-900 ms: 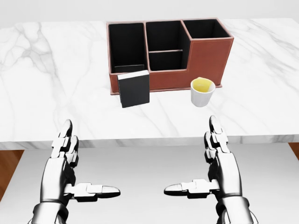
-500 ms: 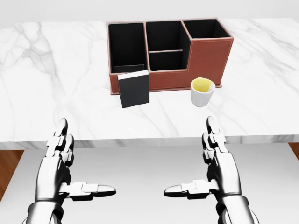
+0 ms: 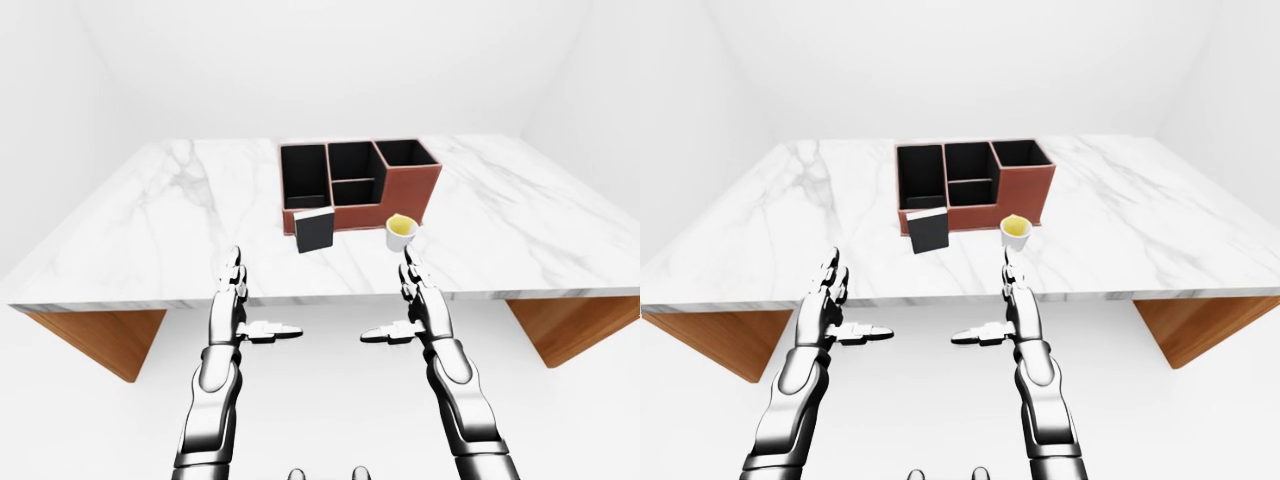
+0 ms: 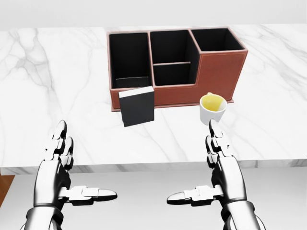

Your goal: Pick up the book and place it in the caddy.

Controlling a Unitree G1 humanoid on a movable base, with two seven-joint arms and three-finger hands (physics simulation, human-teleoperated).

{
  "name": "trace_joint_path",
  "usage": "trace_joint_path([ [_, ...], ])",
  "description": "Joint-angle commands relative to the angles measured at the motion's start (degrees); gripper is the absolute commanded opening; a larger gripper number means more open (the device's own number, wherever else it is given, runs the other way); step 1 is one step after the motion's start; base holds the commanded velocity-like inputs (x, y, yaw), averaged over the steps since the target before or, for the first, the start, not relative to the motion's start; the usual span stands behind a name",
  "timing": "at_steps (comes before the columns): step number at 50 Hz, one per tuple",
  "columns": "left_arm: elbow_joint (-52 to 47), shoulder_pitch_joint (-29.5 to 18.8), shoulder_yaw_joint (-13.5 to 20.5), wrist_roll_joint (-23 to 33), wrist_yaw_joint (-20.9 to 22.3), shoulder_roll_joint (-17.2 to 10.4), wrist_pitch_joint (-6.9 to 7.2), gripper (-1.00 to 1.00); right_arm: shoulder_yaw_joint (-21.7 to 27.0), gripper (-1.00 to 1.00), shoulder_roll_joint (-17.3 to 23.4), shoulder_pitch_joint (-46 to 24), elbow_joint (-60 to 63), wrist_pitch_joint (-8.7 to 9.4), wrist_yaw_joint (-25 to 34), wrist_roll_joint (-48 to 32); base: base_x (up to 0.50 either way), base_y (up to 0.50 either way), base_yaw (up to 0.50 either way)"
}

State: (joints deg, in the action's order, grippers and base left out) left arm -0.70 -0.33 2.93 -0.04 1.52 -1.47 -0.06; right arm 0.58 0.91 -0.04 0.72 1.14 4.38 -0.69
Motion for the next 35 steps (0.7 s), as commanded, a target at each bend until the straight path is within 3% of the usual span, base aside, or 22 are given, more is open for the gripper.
trace_joint_path([
  [1, -0.3, 0.0, 0.0, 0.0, -0.1, 0.0, 0.08, 1.0, -0.1, 1.0, 0.0, -0.1, -0.2, -0.45, 0.2, -0.7, 0.5, 0.0, 0.0],
  [35, -0.4, -0.1, 0.0, -0.3, 0.0, 0.0, 0.45, 1.0, -0.1, 1.0, 0.0, -0.5, -1.3, -0.31, 0.1, -0.7, 0.5, 0.0, 0.0],
])
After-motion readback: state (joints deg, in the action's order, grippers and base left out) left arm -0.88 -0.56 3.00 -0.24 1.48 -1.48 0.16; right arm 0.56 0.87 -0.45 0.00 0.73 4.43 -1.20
